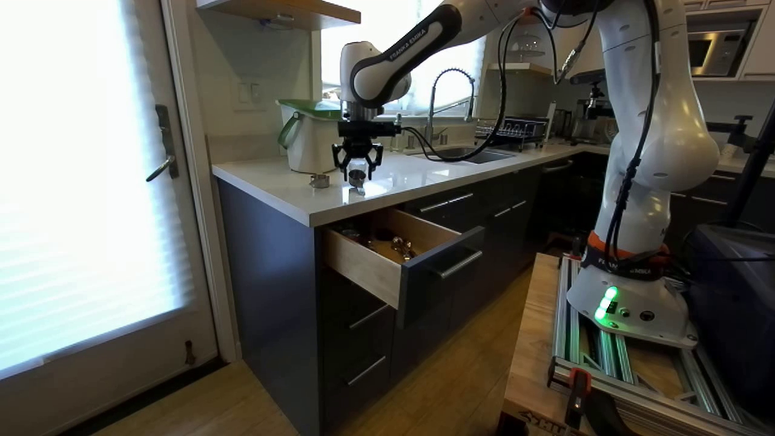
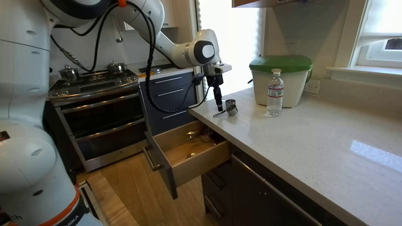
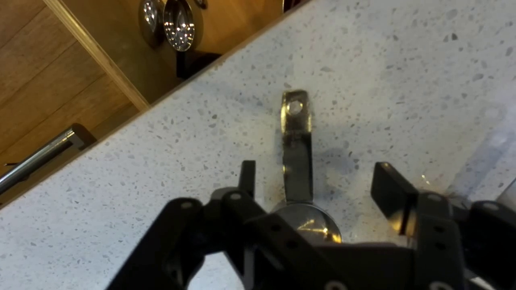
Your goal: Unstack the measuring spoons
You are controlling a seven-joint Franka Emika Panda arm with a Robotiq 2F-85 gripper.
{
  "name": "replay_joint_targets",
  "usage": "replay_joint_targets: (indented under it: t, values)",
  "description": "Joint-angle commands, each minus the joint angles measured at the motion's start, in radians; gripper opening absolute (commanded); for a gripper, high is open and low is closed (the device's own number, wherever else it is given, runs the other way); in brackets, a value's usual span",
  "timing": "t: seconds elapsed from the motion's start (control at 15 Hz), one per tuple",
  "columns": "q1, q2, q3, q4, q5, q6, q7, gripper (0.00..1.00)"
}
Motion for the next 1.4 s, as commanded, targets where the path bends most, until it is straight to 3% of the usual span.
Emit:
replay_joint_targets:
  t: [0.0,0.27,0.47,1.07,1.33]
  values:
    - [-0.008,-0.001,0.004,-0.008,0.002,0.016,-0.006,0.95]
    - [-0.01,-0.011,0.008,-0.005,0.009,-0.008,-0.018,1.0]
    - [-0.027,-0.076,0.034,-0.04,0.063,-0.028,-0.113,1.0]
    - [-0.024,-0.395,0.11,-0.251,0.184,-0.138,-0.48,1.0]
    - [-0.033,-0.547,0.125,-0.343,0.154,-0.211,-0.53,1.0]
